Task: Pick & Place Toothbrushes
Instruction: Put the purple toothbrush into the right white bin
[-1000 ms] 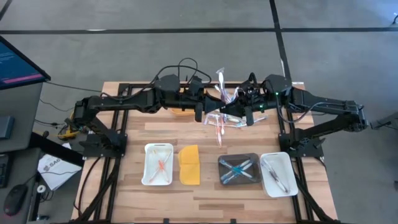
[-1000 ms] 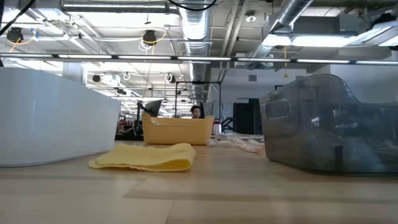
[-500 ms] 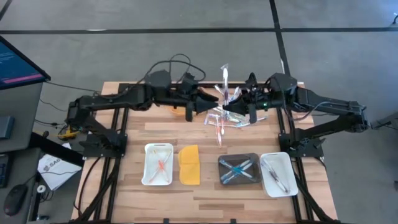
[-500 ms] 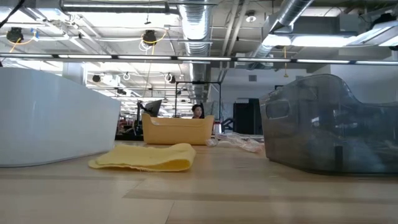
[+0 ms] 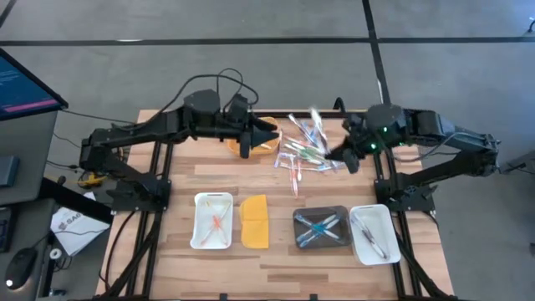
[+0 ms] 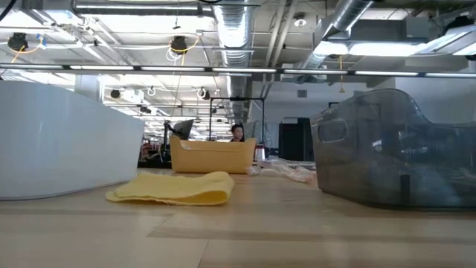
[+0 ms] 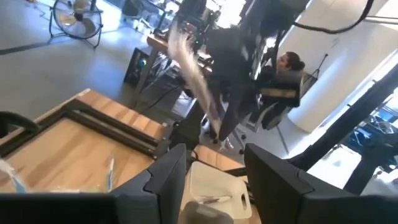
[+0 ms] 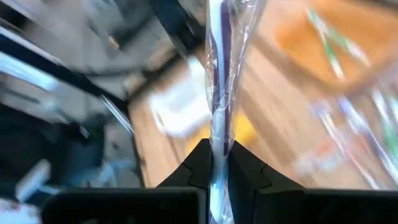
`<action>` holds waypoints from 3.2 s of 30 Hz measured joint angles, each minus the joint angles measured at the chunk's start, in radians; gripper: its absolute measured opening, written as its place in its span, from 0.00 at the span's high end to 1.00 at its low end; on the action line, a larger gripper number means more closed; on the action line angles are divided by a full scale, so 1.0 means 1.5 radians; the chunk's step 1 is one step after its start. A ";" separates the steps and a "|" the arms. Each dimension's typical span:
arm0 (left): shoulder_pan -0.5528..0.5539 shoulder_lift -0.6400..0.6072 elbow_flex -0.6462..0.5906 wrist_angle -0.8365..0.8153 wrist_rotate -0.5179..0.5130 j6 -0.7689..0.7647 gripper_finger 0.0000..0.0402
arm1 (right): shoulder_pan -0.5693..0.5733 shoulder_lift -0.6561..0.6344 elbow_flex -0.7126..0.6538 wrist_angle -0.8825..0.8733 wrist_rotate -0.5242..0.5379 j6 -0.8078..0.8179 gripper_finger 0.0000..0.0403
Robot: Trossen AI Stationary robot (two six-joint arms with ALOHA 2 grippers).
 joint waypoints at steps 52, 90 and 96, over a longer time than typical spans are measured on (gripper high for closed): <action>-0.235 0.169 0.000 0.205 -0.347 -0.148 0.62 | 0.979 -0.006 -0.363 -0.161 0.199 1.067 0.95; -0.227 0.168 0.000 0.211 -0.032 -0.158 0.62 | 0.667 0.081 -0.347 -0.039 0.137 1.079 0.95; -0.227 0.168 0.000 0.210 0.130 -0.158 0.62 | 0.637 0.081 -0.320 -0.061 0.138 1.079 0.95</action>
